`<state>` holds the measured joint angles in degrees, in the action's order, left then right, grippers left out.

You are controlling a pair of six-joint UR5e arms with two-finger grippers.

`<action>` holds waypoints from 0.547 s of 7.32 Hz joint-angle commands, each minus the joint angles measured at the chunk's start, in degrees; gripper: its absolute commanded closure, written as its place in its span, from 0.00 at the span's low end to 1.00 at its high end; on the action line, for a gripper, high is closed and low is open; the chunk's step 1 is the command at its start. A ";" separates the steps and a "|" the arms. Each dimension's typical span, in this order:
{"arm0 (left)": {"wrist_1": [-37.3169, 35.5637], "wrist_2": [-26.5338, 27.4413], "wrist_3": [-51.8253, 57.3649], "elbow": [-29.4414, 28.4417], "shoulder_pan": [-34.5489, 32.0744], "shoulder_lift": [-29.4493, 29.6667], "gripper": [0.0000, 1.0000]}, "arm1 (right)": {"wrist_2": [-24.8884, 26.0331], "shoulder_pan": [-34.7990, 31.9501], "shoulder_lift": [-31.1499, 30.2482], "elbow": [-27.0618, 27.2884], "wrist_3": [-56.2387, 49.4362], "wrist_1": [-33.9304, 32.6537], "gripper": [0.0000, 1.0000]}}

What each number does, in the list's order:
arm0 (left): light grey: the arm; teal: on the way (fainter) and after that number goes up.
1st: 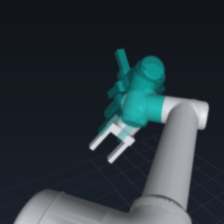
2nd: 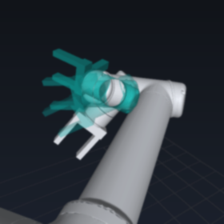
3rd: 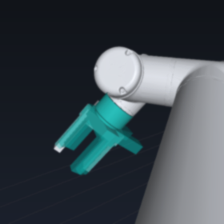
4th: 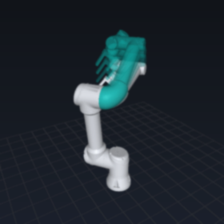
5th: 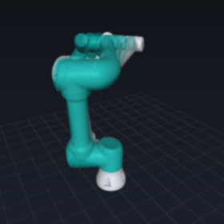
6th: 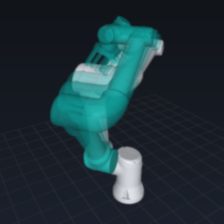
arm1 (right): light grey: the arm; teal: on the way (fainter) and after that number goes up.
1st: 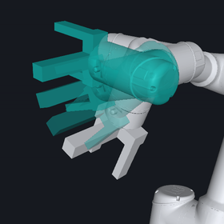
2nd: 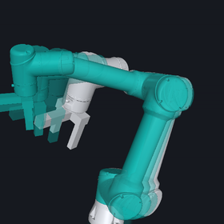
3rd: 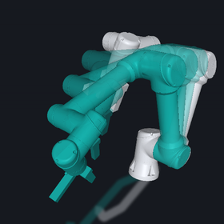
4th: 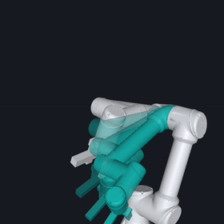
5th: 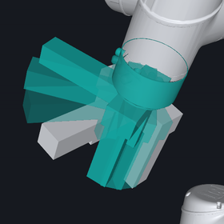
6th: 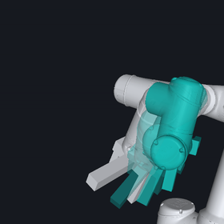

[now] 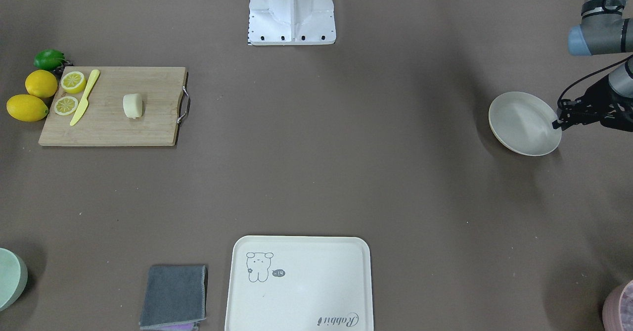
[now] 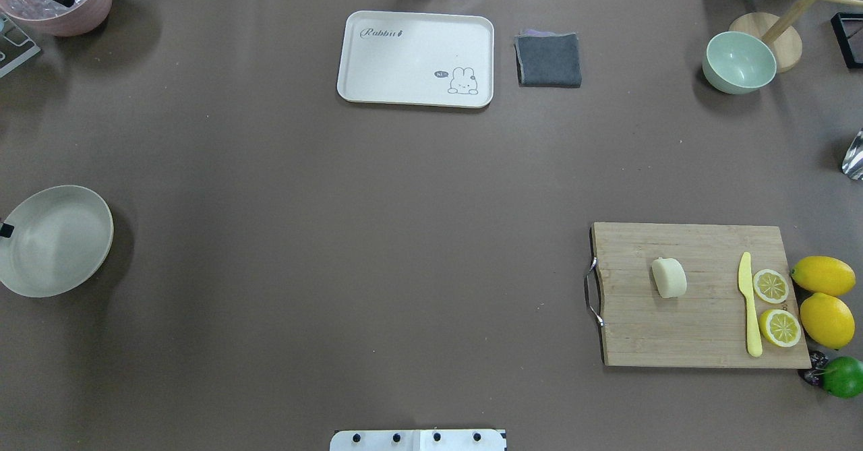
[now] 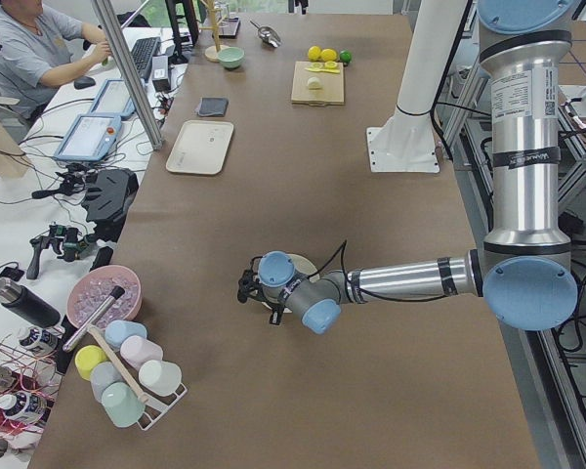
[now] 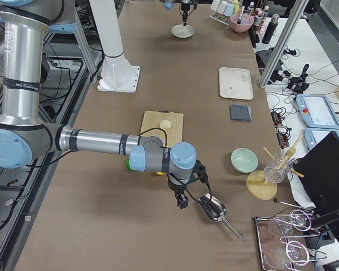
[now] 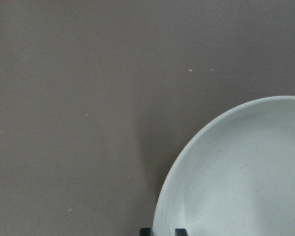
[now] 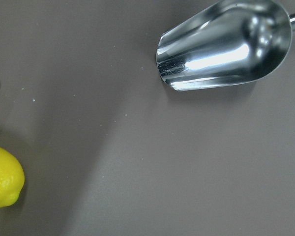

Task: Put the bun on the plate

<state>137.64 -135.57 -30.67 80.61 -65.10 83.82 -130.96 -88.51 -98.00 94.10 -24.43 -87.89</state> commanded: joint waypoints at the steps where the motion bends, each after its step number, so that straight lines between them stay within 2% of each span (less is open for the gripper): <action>1: 0.00 0.22 0.17 -0.10 0.06 -0.32 0.77 | -0.09 0.01 0.00 0.03 0.09 0.00 0.00; 2: 0.17 0.31 0.17 -0.71 0.06 -0.32 0.85 | -0.09 0.01 0.00 0.12 0.09 0.00 0.00; 3: 0.18 0.40 0.08 -0.72 0.06 -0.32 1.00 | -0.09 0.01 0.00 0.03 0.09 0.00 0.00; 4: 0.18 0.14 -0.26 -0.11 0.06 -0.32 1.00 | -0.09 0.01 0.00 0.12 0.09 0.00 0.00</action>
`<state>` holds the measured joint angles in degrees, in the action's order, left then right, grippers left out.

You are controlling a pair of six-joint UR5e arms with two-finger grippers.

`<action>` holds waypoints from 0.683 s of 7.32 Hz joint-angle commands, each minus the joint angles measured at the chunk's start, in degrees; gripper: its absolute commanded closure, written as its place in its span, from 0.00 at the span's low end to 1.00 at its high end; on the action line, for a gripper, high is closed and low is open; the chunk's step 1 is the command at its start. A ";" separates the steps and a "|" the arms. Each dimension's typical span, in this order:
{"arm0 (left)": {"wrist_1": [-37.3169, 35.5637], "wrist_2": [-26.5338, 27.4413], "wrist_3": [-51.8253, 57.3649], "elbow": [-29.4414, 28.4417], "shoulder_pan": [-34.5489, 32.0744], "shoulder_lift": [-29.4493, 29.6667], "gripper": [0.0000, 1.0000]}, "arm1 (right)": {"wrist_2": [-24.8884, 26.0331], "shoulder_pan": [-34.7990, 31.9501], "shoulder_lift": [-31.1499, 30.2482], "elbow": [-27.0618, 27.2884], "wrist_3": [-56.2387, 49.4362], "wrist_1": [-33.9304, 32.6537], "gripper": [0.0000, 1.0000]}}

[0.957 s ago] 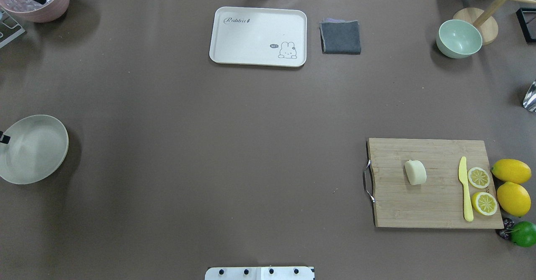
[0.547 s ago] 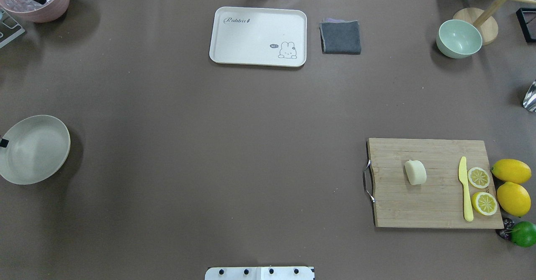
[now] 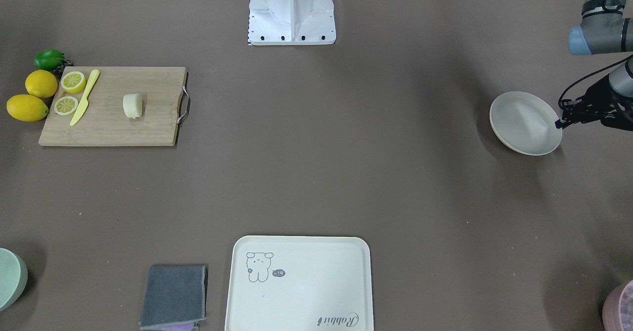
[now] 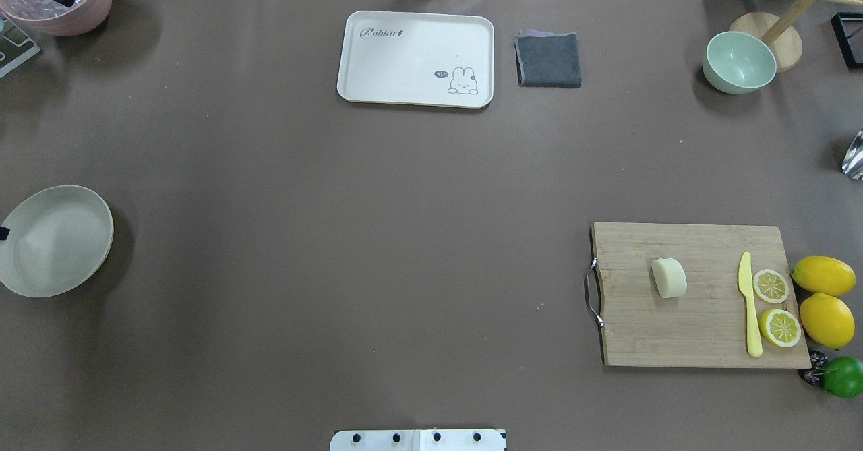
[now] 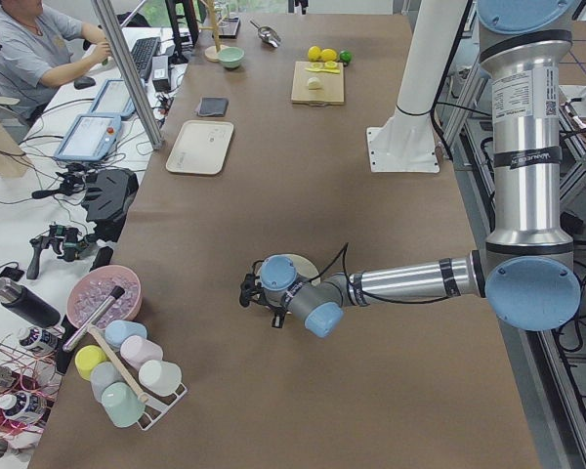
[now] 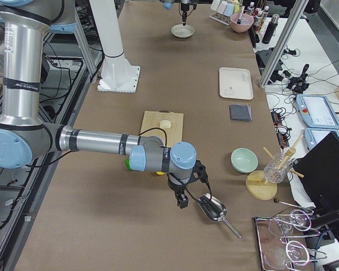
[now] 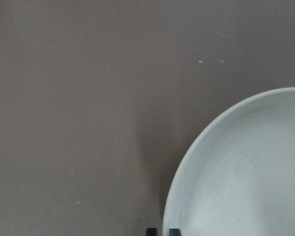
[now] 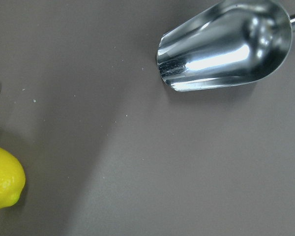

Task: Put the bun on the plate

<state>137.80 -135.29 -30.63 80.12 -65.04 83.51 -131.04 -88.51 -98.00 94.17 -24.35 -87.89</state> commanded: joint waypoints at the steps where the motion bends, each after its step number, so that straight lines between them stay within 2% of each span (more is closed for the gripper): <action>1: -0.07 -0.32 -0.48 1.52 -0.08 0.07 1.00 | 0.00 0.09 0.00 0.22 0.01 0.09 0.00; 3: -0.34 0.03 -9.76 7.22 0.00 2.43 1.00 | 0.00 0.35 0.35 1.10 0.09 0.09 0.00; 4: -1.21 -0.23 -11.62 10.20 0.00 3.75 1.00 | -0.79 1.14 1.31 1.10 0.09 0.00 0.00; 5: -2.52 -0.06 -18.26 13.28 2.44 6.90 1.00 | -2.80 2.01 2.01 1.28 3.14 0.17 0.00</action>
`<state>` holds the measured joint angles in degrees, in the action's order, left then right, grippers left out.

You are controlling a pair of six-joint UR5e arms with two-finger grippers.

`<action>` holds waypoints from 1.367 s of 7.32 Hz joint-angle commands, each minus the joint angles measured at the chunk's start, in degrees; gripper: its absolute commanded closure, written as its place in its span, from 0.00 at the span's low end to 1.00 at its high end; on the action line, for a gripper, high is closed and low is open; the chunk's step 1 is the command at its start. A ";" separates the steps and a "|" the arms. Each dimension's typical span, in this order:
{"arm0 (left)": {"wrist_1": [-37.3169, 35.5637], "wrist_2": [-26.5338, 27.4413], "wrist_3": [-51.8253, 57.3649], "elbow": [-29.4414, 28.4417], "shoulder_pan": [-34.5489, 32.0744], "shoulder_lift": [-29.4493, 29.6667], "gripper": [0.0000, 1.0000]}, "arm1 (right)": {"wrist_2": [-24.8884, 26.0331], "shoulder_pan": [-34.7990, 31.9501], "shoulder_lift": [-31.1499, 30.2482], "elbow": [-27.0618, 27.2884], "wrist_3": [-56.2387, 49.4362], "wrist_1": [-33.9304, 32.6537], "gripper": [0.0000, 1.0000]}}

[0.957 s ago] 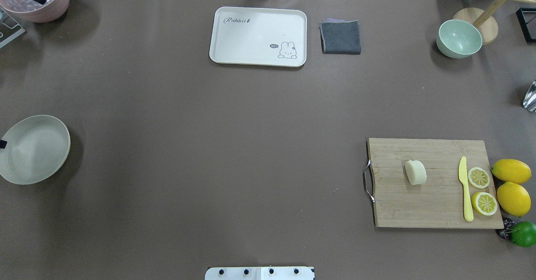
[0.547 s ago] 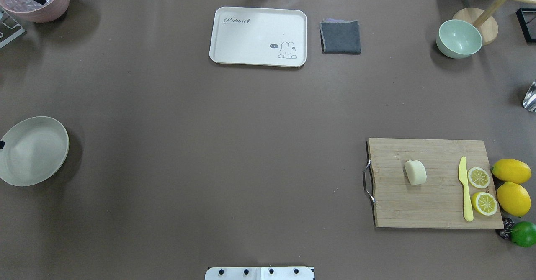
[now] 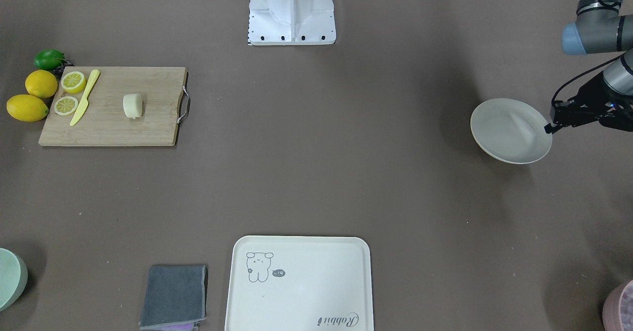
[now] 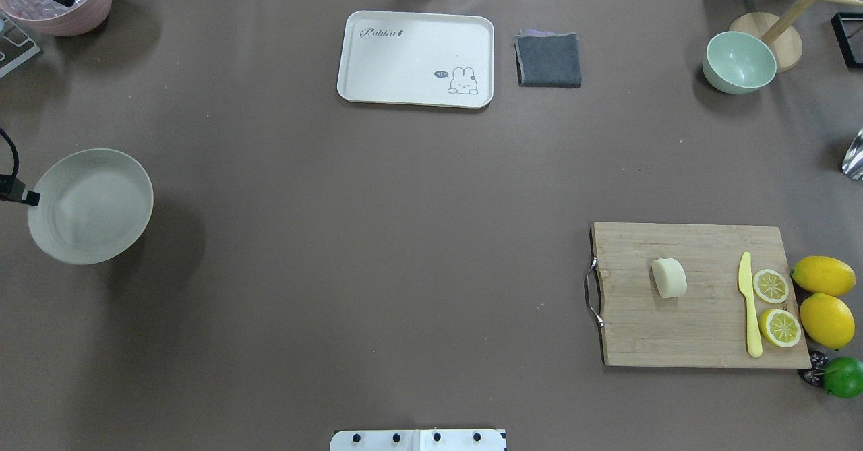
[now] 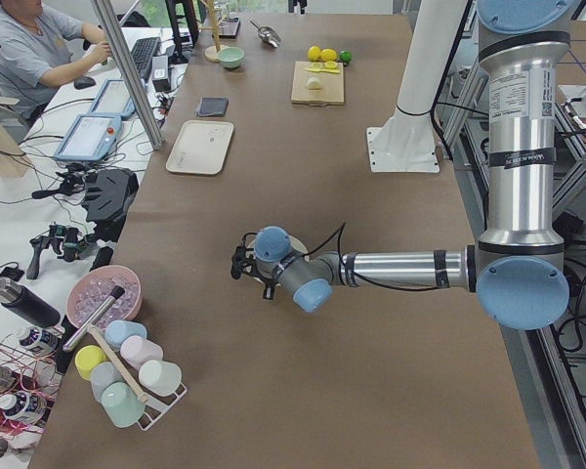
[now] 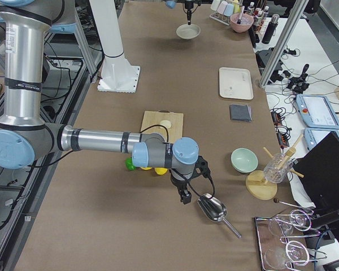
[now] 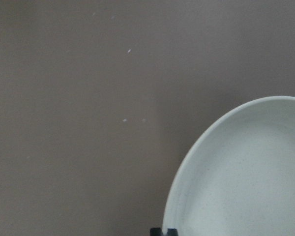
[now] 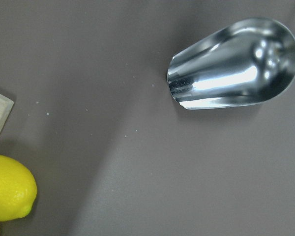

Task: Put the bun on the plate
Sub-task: 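Grip the white plate rim with the left gripper and slide it toward the table center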

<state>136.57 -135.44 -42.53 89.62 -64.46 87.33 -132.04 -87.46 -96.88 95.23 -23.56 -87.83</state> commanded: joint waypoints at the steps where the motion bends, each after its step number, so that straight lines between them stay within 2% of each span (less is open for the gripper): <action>1: -1.92 0.61 -16.52 6.24 7.80 7.38 1.00 | -2.00 3.32 1.08 2.74 7.42 0.02 0.00; 2: -2.53 3.58 -25.06 6.44 12.12 12.82 1.00 | -3.56 6.74 1.17 6.42 14.09 0.02 0.00; 3: -7.67 8.13 -28.45 6.36 16.08 18.61 1.00 | -4.97 10.17 2.04 9.94 22.59 0.11 0.00; 4: -15.30 14.00 -29.79 6.27 20.82 24.94 1.00 | -5.25 12.64 2.83 12.32 28.60 0.02 0.00; 5: -19.98 18.41 -31.89 5.48 26.52 30.13 1.00 | -5.25 15.45 3.53 14.35 33.18 0.11 0.00; 7: -20.29 21.35 -34.89 0.49 30.35 35.69 1.00 | -5.25 19.32 5.82 15.50 40.84 0.11 0.00; 9: -19.77 23.11 -35.08 -1.11 31.85 36.25 1.00 | -4.99 24.15 8.36 15.78 44.02 0.02 0.00; 10: -19.77 23.29 -35.08 -1.03 32.03 36.77 1.00 | -4.64 27.83 11.51 15.78 50.56 0.11 0.00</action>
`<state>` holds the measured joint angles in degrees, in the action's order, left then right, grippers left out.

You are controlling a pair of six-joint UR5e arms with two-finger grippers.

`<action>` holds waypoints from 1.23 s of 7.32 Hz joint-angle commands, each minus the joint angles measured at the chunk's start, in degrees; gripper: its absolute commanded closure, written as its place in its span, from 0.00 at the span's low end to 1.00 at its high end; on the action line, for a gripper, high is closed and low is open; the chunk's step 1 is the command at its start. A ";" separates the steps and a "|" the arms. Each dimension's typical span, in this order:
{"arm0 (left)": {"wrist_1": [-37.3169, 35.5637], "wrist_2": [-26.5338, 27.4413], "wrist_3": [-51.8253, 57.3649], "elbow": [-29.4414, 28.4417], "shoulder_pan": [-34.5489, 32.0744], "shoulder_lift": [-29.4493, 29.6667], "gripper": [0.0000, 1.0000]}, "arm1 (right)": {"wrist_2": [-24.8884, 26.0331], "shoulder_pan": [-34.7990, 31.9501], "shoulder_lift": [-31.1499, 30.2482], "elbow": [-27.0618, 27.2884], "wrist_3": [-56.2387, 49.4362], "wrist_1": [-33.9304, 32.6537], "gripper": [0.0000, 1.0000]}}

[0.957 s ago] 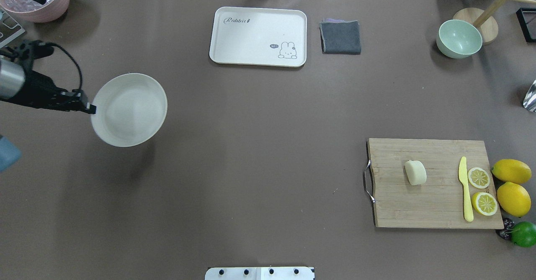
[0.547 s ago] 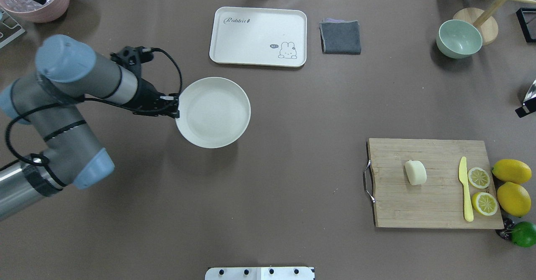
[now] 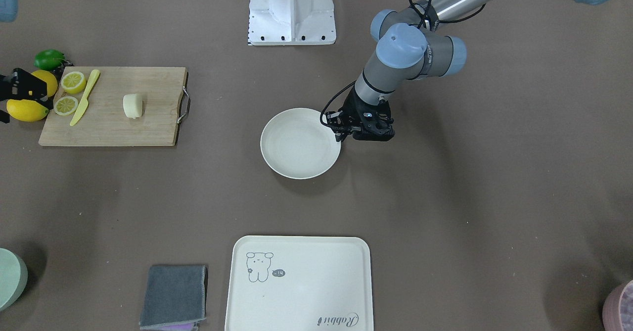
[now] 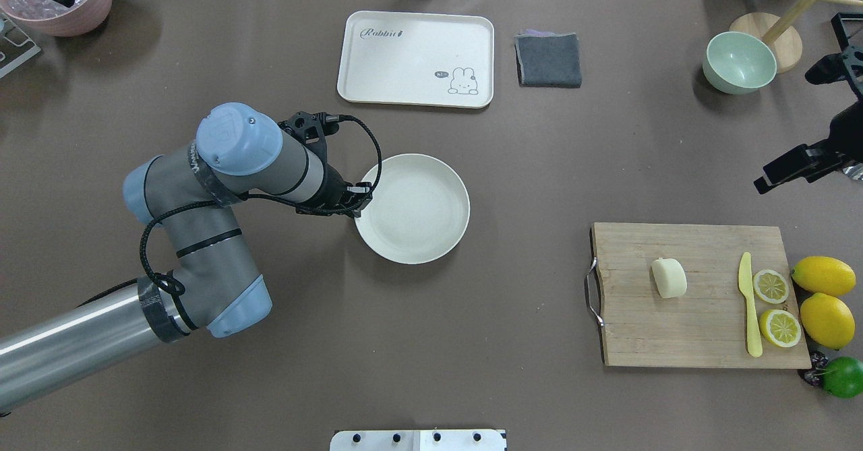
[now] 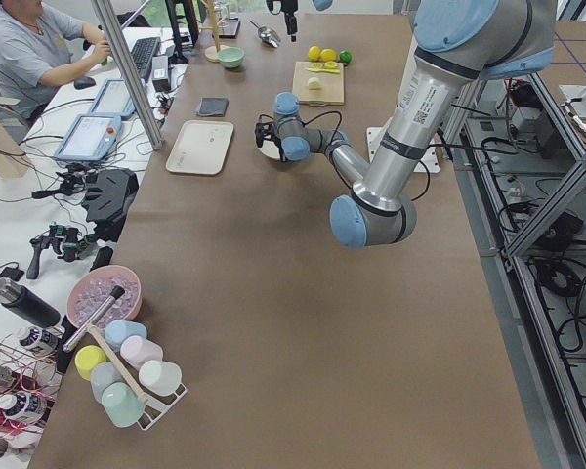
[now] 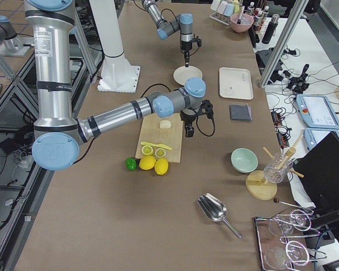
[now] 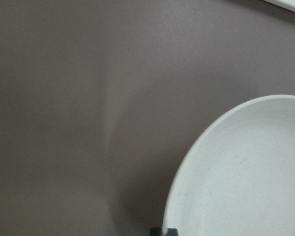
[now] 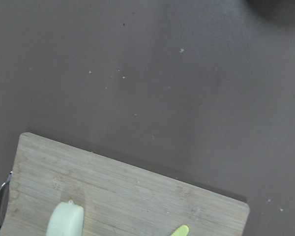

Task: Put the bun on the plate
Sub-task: 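Hold the plate with the left gripper while the right gripper reaches over the white bun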

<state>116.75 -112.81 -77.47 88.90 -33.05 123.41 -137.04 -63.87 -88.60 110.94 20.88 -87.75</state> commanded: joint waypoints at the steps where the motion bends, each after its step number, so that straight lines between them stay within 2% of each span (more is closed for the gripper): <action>1: 0.14 0.57 -0.23 -0.04 0.53 0.96 0.58 | 2.20 7.76 4.56 0.07 8.89 0.04 0.00; 2: 0.14 0.66 -0.31 0.22 0.45 1.05 0.03 | 6.31 12.32 4.75 -1.06 9.53 -0.05 0.00; 3: 0.14 0.66 -0.92 0.31 0.18 0.96 0.02 | 8.00 13.32 4.84 -1.68 10.32 -0.14 0.00; 5: -0.04 0.75 -3.91 0.84 0.09 0.96 0.02 | 8.19 15.87 4.66 -2.48 16.99 0.21 0.00; 6: -0.04 0.75 -4.27 0.84 -0.08 0.87 0.02 | 8.37 16.75 3.97 -3.00 18.66 3.52 0.01; 7: -0.04 0.75 -4.27 0.84 -0.17 0.87 0.02 | 8.54 17.11 0.83 -3.09 21.20 9.12 0.01; 8: -0.04 0.66 -4.27 0.92 -0.17 0.87 0.02 | 9.07 17.29 -2.95 -3.27 24.27 17.88 0.01; 9: -0.04 0.66 -4.27 0.93 -0.17 0.78 0.02 | 9.94 18.07 -3.77 -3.97 26.13 21.27 0.01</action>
<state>116.72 -112.12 -81.69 89.79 -33.19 124.26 -128.00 -46.58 -90.01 107.62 44.05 -72.97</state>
